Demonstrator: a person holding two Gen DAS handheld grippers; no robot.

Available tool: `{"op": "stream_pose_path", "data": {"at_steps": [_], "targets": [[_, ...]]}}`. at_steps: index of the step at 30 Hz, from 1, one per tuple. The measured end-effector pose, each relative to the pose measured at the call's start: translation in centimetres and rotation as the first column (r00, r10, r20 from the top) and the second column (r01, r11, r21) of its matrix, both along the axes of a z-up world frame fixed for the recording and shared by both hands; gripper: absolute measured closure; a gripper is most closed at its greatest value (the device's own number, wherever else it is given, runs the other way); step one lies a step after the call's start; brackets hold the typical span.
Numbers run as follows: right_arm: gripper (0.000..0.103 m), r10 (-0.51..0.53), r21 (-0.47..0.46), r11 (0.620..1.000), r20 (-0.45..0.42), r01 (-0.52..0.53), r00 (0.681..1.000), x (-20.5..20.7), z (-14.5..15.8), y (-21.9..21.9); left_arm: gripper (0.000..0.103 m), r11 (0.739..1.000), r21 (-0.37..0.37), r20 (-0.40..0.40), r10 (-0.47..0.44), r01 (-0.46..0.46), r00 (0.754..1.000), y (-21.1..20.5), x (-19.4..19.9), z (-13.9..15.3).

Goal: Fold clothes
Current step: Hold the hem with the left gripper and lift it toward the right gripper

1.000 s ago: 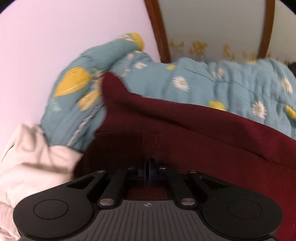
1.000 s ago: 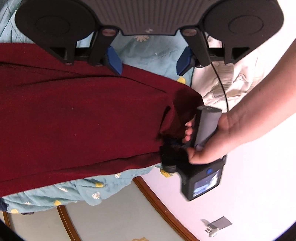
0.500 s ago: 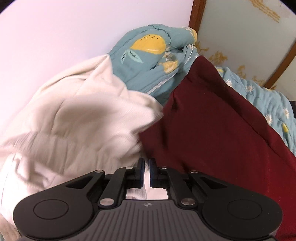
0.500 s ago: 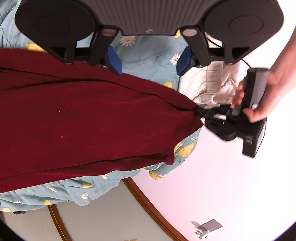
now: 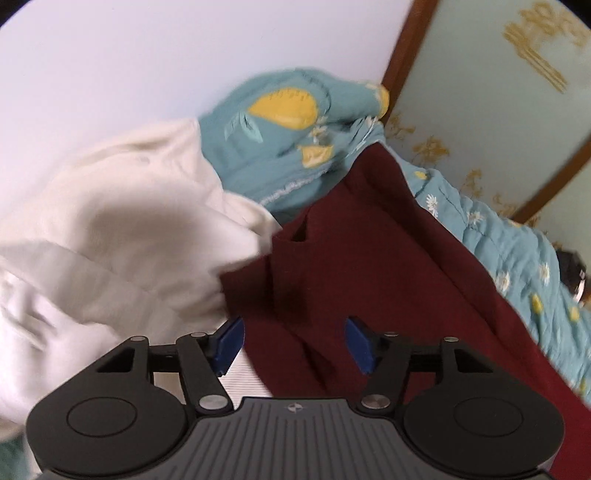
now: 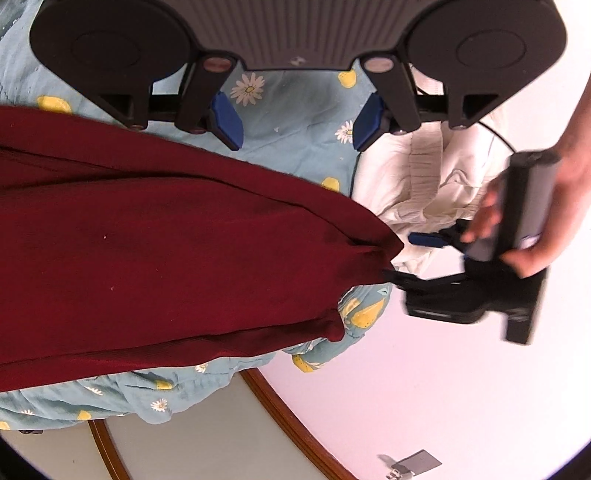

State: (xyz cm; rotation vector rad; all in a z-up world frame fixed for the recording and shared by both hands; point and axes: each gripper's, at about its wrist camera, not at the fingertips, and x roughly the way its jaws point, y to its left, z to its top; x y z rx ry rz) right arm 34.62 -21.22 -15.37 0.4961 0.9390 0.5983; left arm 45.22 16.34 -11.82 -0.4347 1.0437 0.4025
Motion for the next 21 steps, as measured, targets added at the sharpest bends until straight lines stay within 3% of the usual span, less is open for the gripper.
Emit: {"op": "stream_pose_path", "data": {"at_steps": [1,2,3,5,12,18,21], "targets": [[0.038,-0.002,0.003,1.0,0.003,0.002,1.0,0.0,0.0,0.0,0.046,1.0,0.007,-0.005,0.005,-0.005,1.0,-0.1,0.5,-0.4],[0.038,-0.004,0.005,1.0,0.006,0.004,1.0,0.0,0.1,-0.1,0.059,1.0,0.007,-0.009,0.007,-0.007,1.0,0.0,0.8,-0.8],[0.038,-0.006,0.008,1.0,0.008,0.006,1.0,0.1,0.1,-0.1,0.096,1.0,0.002,-0.012,0.007,-0.007,1.0,0.0,1.2,-1.4],[0.038,-0.01,0.012,1.0,0.011,0.009,1.0,0.1,0.1,-0.2,0.101,1.0,-0.003,-0.002,0.015,-0.015,1.0,0.3,0.9,-1.7],[0.038,-0.017,0.008,1.0,0.003,0.017,1.0,0.3,-0.1,0.1,0.101,0.999,0.028,0.056,-0.027,0.025,0.998,1.8,-2.1,-0.3],[0.038,0.029,-0.003,1.0,0.012,-0.029,1.0,-0.3,0.1,1.3,0.095,0.998,-0.022,0.012,-0.06,0.061,0.998,2.9,-2.2,-1.6],[0.038,0.052,-0.016,0.999,0.018,-0.052,0.998,-0.6,0.2,1.8,0.051,0.996,-0.047,0.023,-0.078,0.079,0.997,2.8,-2.7,-1.4]]}}
